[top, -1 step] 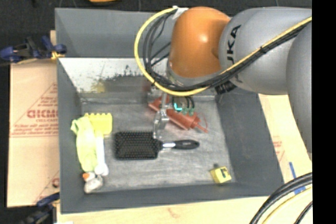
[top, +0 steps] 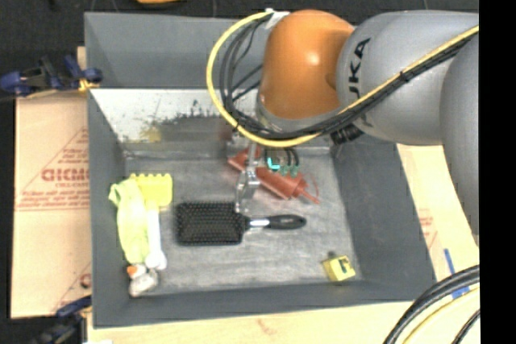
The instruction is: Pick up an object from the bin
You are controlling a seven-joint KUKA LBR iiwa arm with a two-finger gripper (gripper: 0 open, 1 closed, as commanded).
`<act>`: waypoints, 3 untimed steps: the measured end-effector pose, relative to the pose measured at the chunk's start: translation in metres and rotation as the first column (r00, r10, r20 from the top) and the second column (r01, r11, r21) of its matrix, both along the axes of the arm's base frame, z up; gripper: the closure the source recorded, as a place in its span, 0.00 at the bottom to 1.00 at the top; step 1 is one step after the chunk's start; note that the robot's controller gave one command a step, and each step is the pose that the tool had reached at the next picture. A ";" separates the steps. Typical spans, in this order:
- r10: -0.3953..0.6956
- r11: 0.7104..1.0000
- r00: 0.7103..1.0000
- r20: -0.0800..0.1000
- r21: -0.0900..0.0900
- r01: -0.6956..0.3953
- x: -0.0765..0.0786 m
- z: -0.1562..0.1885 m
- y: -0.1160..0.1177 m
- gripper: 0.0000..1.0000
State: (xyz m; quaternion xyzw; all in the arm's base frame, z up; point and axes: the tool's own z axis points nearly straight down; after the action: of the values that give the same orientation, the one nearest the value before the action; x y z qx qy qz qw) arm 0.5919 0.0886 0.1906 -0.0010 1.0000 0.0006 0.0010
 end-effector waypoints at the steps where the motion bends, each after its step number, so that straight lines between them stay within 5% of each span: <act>1: -0.029 1.000 1.000 0.009 0.001 0.029 -0.001 -0.042 0.005 0.00; 2: 0.020 1.000 1.000 -0.011 -0.001 -0.020 -0.012 -0.113 0.016 1.00; 3: 0.020 1.000 1.000 -0.011 -0.001 -0.020 -0.012 -0.113 0.016 1.00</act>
Offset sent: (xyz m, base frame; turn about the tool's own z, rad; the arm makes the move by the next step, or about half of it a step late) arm -0.0139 0.0157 -0.1206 -0.0216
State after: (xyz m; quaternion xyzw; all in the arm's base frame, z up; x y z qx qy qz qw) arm 0.5798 0.1041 0.0774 -0.0109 0.9999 0.0002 -0.0047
